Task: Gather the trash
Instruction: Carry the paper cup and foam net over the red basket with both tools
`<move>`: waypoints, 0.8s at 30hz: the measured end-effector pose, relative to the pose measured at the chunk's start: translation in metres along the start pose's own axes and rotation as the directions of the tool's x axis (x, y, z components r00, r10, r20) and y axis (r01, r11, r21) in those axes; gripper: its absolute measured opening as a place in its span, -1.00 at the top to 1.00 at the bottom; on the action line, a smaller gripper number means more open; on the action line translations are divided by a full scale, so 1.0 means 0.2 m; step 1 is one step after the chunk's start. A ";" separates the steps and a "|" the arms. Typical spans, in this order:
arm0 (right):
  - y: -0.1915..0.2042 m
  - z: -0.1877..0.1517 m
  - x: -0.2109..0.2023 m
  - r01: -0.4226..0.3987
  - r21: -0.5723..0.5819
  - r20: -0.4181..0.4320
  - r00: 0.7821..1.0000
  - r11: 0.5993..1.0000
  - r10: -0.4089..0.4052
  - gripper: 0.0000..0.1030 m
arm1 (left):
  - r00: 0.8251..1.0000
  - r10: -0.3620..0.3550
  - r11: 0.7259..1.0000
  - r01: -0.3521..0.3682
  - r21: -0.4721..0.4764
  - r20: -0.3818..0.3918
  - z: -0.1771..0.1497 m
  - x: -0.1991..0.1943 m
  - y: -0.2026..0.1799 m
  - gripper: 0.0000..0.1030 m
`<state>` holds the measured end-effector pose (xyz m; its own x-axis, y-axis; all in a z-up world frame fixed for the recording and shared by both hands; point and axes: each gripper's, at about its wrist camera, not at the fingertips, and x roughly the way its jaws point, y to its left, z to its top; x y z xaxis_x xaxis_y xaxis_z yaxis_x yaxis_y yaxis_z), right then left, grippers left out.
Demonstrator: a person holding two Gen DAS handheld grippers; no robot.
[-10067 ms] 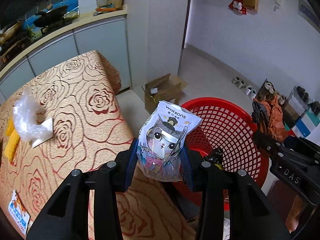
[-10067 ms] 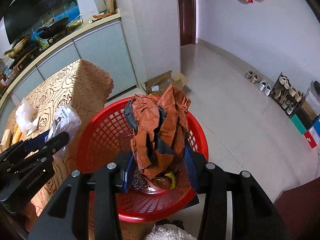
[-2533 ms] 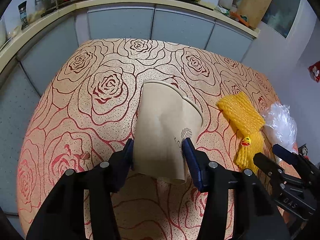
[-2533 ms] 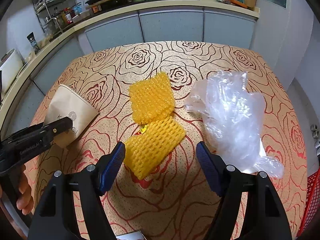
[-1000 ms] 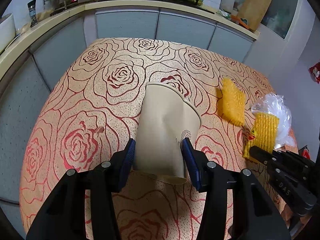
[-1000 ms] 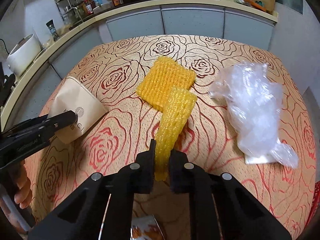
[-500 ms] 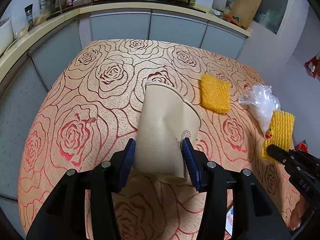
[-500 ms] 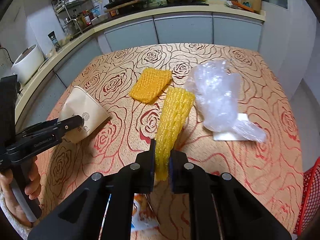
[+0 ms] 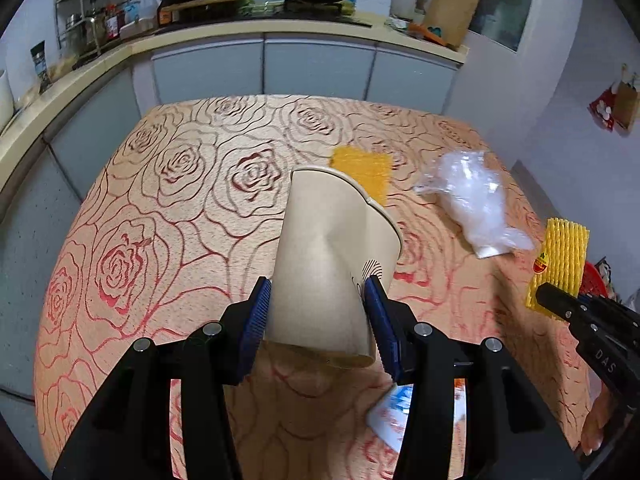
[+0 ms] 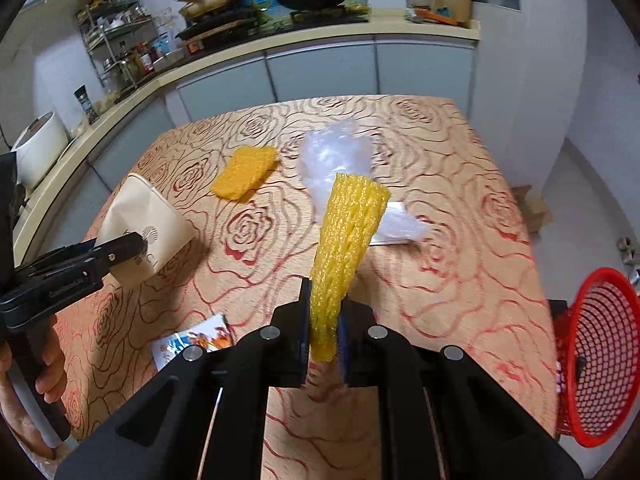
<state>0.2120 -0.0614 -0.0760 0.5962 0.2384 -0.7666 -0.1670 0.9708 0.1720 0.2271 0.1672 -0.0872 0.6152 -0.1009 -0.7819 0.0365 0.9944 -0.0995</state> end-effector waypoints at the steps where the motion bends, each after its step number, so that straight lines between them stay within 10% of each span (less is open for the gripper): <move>1: -0.02 0.00 -0.02 0.006 0.006 0.007 1.000 1.000 -0.006 0.80 | 1.000 -0.003 1.000 0.003 0.004 0.002 0.00 -0.01 -0.02 0.08; 24: -0.63 -0.16 -0.51 0.128 0.177 0.109 0.983 0.976 -0.149 0.80 | 0.992 -0.096 0.980 0.079 0.181 0.086 -0.02 -0.26 -0.79 0.08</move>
<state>0.1465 -0.2083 -0.0394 0.6963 0.0929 -0.7117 0.0521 0.9824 0.1792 0.1866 0.0154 -0.0338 0.6740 -0.1928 -0.7131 0.2270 0.9727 -0.0484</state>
